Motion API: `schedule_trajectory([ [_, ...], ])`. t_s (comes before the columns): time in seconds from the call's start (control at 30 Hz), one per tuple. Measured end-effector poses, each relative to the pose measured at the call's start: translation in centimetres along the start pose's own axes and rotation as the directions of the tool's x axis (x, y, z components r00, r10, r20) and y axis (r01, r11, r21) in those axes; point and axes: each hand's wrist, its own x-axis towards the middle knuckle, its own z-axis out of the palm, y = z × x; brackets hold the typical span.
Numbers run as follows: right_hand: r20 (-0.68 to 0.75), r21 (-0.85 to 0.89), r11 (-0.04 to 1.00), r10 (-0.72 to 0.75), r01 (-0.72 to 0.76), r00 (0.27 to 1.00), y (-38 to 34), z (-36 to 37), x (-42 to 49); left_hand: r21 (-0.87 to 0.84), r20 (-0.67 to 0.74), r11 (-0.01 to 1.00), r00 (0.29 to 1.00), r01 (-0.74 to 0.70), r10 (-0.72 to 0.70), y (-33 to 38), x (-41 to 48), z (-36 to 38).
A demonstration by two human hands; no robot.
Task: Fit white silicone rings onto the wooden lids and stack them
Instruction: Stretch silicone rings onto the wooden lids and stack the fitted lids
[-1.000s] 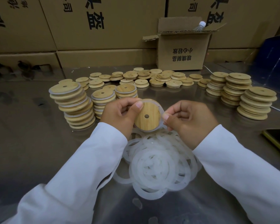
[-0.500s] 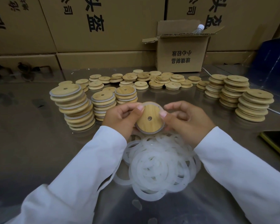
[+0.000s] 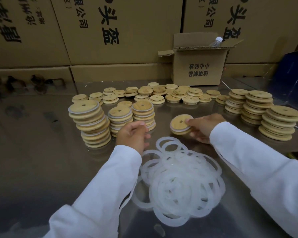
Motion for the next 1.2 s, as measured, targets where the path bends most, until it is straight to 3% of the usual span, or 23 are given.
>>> schedule_trajectory([
  [0.27,0.050,0.022,0.981,0.191,-0.192,0.980,-1.5,3.9,4.8,0.031,-0.041,0.999,0.999,-0.018,0.020,0.0,0.5,-0.1],
  [0.33,0.081,0.073,0.979,0.182,-0.188,0.980,-1.1,4.2,5.5,0.022,-0.047,1.000,0.999,-0.014,0.015,0.0,0.6,-0.2],
  [0.5,0.098,0.110,0.994,-0.039,0.028,0.994,-0.5,2.9,5.3,0.019,-0.040,1.000,0.999,-0.017,0.018,0.1,0.5,-0.4],
  [0.63,-0.096,0.048,0.981,-0.181,0.186,0.979,-1.5,-1.6,3.7,0.013,-0.029,1.000,1.000,-0.008,0.009,0.2,0.6,-0.5],
  [0.7,-0.267,-0.034,0.940,-0.335,0.338,0.904,-1.8,-4.9,2.4,0.019,-0.030,1.000,0.999,-0.013,0.013,0.2,0.5,-0.5],
  [0.77,-0.377,-0.282,0.869,-0.490,0.407,0.786,-2.0,-8.0,1.3,0.023,-0.036,1.000,0.999,-0.021,0.022,0.1,0.5,-0.4],
  [0.83,-0.382,-0.421,0.820,-0.549,0.389,0.744,-2.1,-10.8,1.0,0.032,-0.039,0.999,0.999,-0.023,0.024,-0.1,0.4,-0.3],
  [1.1,-0.435,-0.553,0.831,-0.353,0.063,0.829,0.7,-16.3,3.0,0.053,-0.007,0.998,1.000,-0.020,0.020,-0.3,0.5,-0.2],
  [1.2,-0.429,-0.583,0.812,-0.312,0.004,0.848,2.2,-16.5,3.5,0.038,0.006,0.999,1.000,-0.018,0.018,-0.4,0.4,-0.1],
])
